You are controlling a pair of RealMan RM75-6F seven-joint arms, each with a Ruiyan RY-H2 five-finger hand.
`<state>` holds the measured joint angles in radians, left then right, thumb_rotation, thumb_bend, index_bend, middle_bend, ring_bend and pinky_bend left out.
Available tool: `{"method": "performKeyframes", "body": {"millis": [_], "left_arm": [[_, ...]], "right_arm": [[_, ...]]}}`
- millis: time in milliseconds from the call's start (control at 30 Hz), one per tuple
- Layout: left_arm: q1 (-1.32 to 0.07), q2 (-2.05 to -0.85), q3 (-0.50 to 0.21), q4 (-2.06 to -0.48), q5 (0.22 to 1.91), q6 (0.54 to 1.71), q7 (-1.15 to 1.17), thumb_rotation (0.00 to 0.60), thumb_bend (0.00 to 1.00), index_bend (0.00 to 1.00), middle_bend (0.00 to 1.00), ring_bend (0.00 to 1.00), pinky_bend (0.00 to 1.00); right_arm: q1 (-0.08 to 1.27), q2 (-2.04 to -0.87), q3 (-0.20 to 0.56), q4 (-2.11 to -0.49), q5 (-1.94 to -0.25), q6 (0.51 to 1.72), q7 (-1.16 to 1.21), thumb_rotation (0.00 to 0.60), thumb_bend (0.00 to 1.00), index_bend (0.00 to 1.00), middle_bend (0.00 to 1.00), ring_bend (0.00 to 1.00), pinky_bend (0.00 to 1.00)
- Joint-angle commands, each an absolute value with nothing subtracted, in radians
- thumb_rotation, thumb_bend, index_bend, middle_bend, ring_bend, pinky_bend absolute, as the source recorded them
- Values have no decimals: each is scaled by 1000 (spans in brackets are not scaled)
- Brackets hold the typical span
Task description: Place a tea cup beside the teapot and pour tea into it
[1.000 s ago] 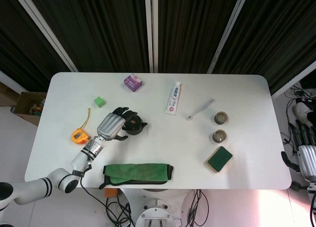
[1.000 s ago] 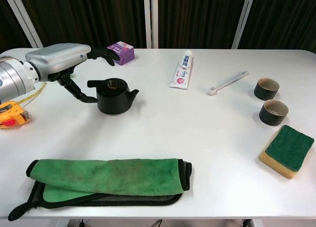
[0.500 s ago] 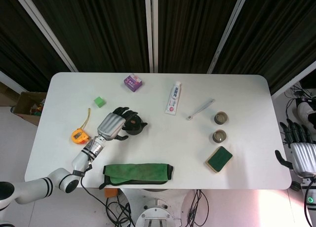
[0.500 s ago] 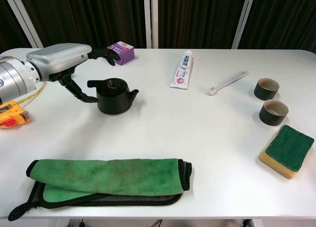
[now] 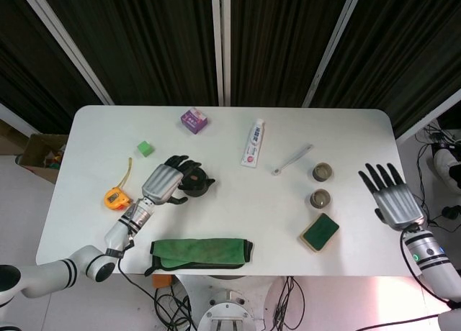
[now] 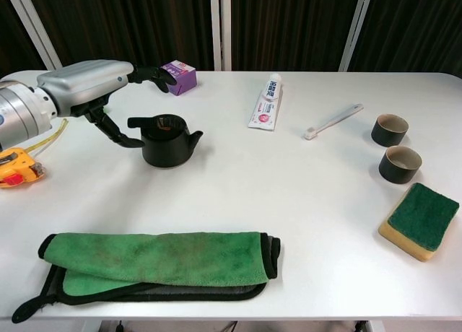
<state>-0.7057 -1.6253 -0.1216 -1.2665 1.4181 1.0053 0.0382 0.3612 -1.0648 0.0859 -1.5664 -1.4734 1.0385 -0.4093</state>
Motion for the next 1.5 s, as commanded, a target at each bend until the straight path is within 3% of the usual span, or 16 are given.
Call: {"method": "performKeyframes", "body": {"millis": [33, 433, 1200, 1500], "left_arm": [[-707, -1629, -122, -1261, 1415, 1003, 40, 600, 147, 160, 193, 118, 155], [-711, -1632, -121, -1247, 1412, 1005, 33, 600, 148, 160, 193, 118, 155], [-712, -1625, -120, -1248, 1399, 1004, 36, 600, 166, 166, 193, 117, 155], [-715, -1626, -119, -1242, 1401, 1001, 32, 600, 166, 166, 193, 118, 155]], "right_arm": [[456, -1121, 94, -1548, -1434, 919, -502, 600, 218, 0, 0, 0, 0], [573, -1291, 73, -1401, -1369, 757, -444, 600, 228, 0, 0, 0, 0], [615, -1435, 22, -1232, -1375, 760, -371, 600, 276, 0, 0, 0, 0], [613, -1454, 6, -1194, -1394, 782, -331, 600, 277, 178, 0, 0, 0]]}}
